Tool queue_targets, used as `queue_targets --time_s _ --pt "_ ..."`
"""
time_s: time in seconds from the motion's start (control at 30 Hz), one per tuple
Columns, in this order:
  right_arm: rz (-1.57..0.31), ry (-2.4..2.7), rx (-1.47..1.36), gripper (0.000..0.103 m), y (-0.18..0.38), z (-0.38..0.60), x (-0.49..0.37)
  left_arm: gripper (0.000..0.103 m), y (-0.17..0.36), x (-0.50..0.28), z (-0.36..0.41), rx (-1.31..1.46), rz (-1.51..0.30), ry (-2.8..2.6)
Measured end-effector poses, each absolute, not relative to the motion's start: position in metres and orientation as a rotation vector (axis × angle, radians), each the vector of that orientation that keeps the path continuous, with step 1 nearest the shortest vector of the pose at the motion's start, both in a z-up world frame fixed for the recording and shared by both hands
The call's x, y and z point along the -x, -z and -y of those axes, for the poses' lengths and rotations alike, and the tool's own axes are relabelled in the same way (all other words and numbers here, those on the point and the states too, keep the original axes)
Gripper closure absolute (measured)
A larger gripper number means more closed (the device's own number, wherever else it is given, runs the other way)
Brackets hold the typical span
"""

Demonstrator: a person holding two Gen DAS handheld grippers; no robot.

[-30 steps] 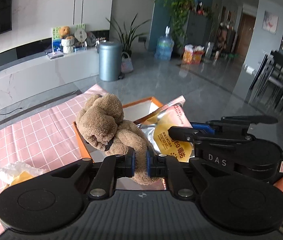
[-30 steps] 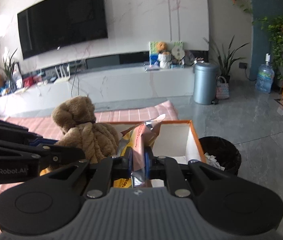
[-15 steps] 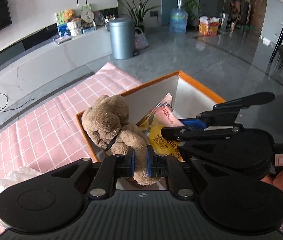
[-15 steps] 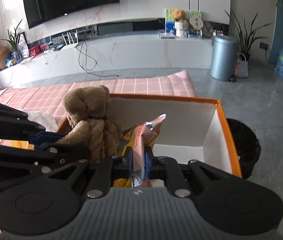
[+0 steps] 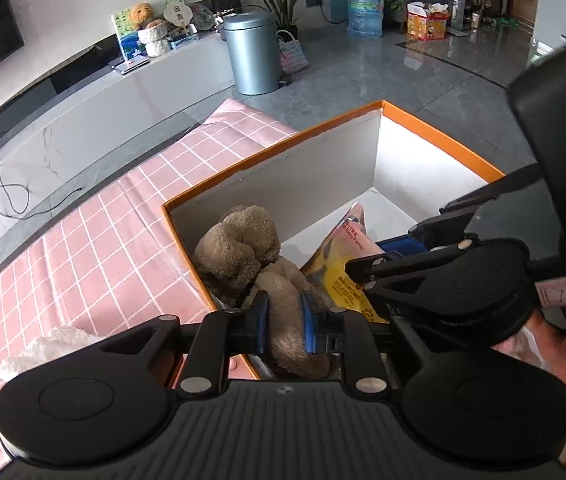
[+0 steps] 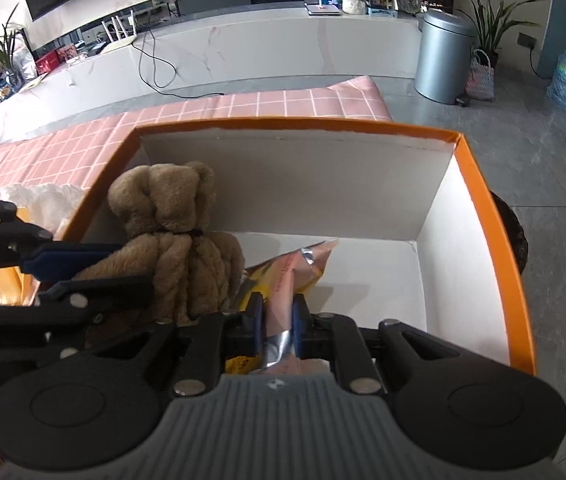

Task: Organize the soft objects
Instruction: 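Carry the snack bag and brown towel into the orange box with both grippers, then open both grippers to release the items and withdraw toward the table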

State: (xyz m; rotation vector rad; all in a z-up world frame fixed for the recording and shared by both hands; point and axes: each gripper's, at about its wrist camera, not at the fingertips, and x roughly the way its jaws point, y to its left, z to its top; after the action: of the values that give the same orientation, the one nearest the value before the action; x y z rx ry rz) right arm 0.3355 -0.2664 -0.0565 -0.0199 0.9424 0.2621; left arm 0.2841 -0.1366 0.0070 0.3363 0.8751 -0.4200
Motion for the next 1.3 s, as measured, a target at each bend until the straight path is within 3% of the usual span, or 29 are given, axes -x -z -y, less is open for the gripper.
queue_targets --time_s 0.13,0.2,0.33,0.43,0.5,0.53,0.63,1.3 --pt "-0.945 -0.241 0.042 0.075 0.055 0.265 -0.336 0.075 -0.010 -0.282 0.140 -0.367 -0.865 0.427" --pt "-0.943 -0.228 0.058 0.074 0.053 0.263 -0.334 0.067 -0.011 -0.277 0.142 -0.399 -0.850 0.419" --pt "-0.926 -0.197 0.105 0.059 0.047 0.261 -0.328 0.061 -0.017 -0.271 0.144 -0.431 -0.832 0.424" --pt "-0.911 -0.179 0.151 0.053 0.040 0.259 -0.323 0.052 -0.024 -0.266 0.144 -0.446 -0.804 0.420" --pt "-0.895 -0.169 0.187 0.052 0.035 0.257 -0.318 0.035 -0.028 -0.262 0.144 -0.461 -0.788 0.399" --pt "-0.885 -0.163 0.206 0.051 0.032 0.256 -0.315 0.034 -0.029 -0.260 0.145 -0.468 -0.775 0.392" --pt "-0.856 -0.147 0.246 0.044 0.022 0.254 -0.307 0.034 -0.036 -0.254 0.140 -0.454 -0.758 0.402" --pt "-0.580 -0.058 0.323 0.028 -0.030 0.230 -0.197 0.034 -0.071 -0.184 0.079 -0.247 -0.587 0.418"
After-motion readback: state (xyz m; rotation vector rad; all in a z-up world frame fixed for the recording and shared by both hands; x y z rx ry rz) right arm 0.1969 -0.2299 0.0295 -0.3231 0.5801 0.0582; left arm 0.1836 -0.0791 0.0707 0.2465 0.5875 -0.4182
